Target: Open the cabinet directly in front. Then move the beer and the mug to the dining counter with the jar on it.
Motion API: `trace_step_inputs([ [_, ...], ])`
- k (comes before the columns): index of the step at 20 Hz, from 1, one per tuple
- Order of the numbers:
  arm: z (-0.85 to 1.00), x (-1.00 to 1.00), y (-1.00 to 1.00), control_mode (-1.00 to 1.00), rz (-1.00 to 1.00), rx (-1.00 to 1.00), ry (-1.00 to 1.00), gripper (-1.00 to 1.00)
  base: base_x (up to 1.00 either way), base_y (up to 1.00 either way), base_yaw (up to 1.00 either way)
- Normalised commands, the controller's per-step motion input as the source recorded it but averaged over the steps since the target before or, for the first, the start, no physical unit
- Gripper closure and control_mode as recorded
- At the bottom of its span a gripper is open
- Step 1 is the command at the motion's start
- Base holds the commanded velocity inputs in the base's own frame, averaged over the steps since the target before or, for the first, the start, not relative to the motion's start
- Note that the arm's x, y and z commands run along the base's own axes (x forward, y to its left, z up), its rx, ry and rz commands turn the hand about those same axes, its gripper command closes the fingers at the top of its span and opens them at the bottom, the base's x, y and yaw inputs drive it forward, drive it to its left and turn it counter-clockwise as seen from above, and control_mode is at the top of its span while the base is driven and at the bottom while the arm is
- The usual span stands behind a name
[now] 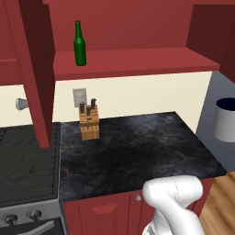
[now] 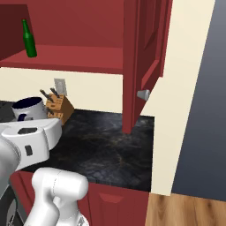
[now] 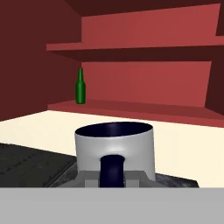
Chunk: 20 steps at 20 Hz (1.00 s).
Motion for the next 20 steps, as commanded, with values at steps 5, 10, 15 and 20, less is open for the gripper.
trace_step_inputs([
  [5, 0.00, 0.00, 0.00, 1.00, 0.00, 0.00, 0.00, 1.00, -0.40, 0.05, 0.32],
  [10, 0.00, 0.00, 0.00, 1.00, 0.00, 0.00, 0.00, 1.00, -0.15, 0.11, 0.43],
  [15, 0.00, 0.00, 0.00, 1.00, 0.00, 0.00, 0.00, 1.00, 0.05, -0.01, 0.59],
  [20, 0.00, 0.00, 0.00, 1.00, 0.00, 0.00, 0.00, 1.00, 0.63, -0.20, 0.63],
])
